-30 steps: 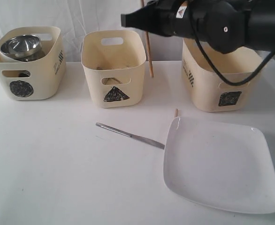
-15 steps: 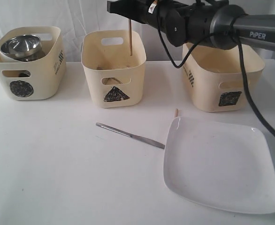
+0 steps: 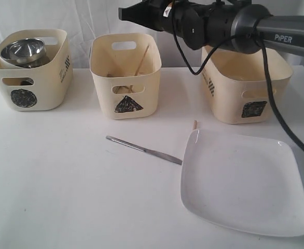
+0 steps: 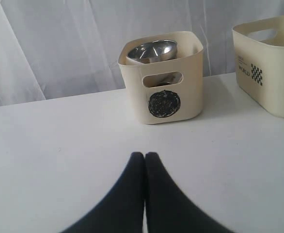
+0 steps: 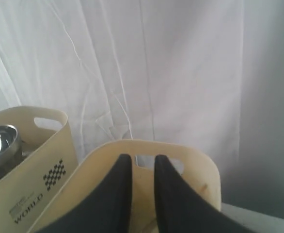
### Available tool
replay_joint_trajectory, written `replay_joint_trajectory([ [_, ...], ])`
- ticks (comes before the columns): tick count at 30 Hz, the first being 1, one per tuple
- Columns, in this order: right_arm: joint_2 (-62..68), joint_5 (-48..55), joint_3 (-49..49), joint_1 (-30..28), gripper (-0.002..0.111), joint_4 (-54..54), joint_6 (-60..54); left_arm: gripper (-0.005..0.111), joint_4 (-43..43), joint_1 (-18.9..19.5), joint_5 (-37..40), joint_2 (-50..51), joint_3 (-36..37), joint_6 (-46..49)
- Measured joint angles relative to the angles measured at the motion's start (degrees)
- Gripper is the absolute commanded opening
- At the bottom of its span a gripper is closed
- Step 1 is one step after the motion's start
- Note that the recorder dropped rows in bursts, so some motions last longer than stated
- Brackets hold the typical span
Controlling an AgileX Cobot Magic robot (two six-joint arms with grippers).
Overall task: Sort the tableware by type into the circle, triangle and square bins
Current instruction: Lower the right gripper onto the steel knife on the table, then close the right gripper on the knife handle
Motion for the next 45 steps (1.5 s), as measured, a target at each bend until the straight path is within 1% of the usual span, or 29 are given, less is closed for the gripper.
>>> replay_joint_trajectory([
  [3,-1.9,6.1,0.3,0.0,0.017,0.0,-4.0,0.0,0.0,0.0,0.0,0.0,0.0,0.0],
  [6,-6.1,14.5,2.8,0.2,0.017,0.0,-10.0,0.0,0.0,0.0,0.0,0.0,0.0,0.0],
  [9,-10.4,27.6,5.7,1.3,0.017,0.0,-19.2,0.0,0.0,0.0,0.0,0.0,0.0,0.0],
  [11,-12.3,38.4,6.9,2.6,0.018,0.0,-25.4,0.0,0.0,0.0,0.0,0.0,0.0,0.0],
  [14,-12.8,47.6,7.9,4.5,0.025,0.0,-31.4,0.0,0.0,0.0,0.0,0.0,0.0,0.0],
  [16,-12.8,49.9,8.3,6.0,0.035,0.0,-33.0,0.0,0.0,0.0,0.0,0.0,0.0,0.0],
  [19,-12.6,50.6,8.3,8.0,0.051,0.0,-34.6,0.0,0.0,0.0,0.0,0.0,0.0,0.0],
  [21,-11.6,50.4,8.3,9.0,0.055,0.0,-35.8,0.0,0.0,0.0,0.0,0.0,0.0,0.0],
  [26,-6.6,51.6,6.9,10.0,0.055,0.0,-36.6,0.0,0.0,0.0,0.0,0.0,0.0,0.0],
  [33,2.3,60.6,-3.7,10.1,0.055,0.0,-36.7,0.0,0.0,0.0,0.0,0.0,0.0,0.0],
  [39,7.6,65.9,-10.0,9.9,0.055,0.0,-40.8,0.0,0.0,0.0,0.0,0.0,0.0,0.0],
  [45,11.7,69.5,-12.8,9.3,0.055,0.0,-45.7,0.0,0.0,0.0,0.0,0.0,0.0,0.0],
])
